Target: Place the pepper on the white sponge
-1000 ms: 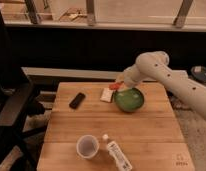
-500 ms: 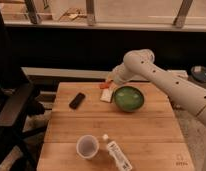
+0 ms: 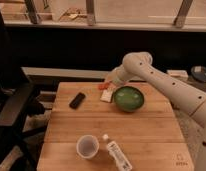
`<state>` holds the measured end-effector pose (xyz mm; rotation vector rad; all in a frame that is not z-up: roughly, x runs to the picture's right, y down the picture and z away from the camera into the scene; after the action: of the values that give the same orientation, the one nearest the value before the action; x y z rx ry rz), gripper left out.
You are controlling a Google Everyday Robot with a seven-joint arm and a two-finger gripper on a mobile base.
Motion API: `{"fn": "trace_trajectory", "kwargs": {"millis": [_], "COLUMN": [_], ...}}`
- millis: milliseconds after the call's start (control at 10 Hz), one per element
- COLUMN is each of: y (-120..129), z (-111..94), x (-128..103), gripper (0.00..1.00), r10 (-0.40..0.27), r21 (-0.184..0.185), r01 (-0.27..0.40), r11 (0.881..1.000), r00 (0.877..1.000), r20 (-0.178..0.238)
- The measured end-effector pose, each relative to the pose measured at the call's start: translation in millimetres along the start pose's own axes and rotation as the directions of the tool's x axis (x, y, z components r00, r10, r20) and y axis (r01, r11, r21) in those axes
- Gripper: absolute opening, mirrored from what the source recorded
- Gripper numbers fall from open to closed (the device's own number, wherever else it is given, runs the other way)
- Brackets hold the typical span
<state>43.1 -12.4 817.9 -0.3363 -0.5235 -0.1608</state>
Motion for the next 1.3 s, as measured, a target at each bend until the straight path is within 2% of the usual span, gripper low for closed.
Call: {"fn": "trace_trajectory", "kwargs": {"millis": [100,300,600,800,900,1100,1300], "y": [-3,-9,-17,-18,-16,-10,-9], "z": [17,43,78,99,106,115,120], "x": [3,16,45,54,58,67,70], "gripper": [0.00,0.00,0.00,0.01,0.07,0.28,0.45], "r10": [0.016,0.045,0.105,0.134,0.153,0.192,0.207], "r21": [-0.006,-0.019,-0.045,-0.077,-0.093,-0.121,-0.136], "r01": [-0.015,-0.044,-0.103,-0.130,-0.149,-0.184,-0.197], "r11": [1.000,0.999,0.994,0.988,0.984,0.975,0.971], "r00": [1.000,0.998,0.994,0.990,0.987,0.980,0.976], "r20": [0.020,0.036,0.039,0.039,0.044,0.054,0.061]}}
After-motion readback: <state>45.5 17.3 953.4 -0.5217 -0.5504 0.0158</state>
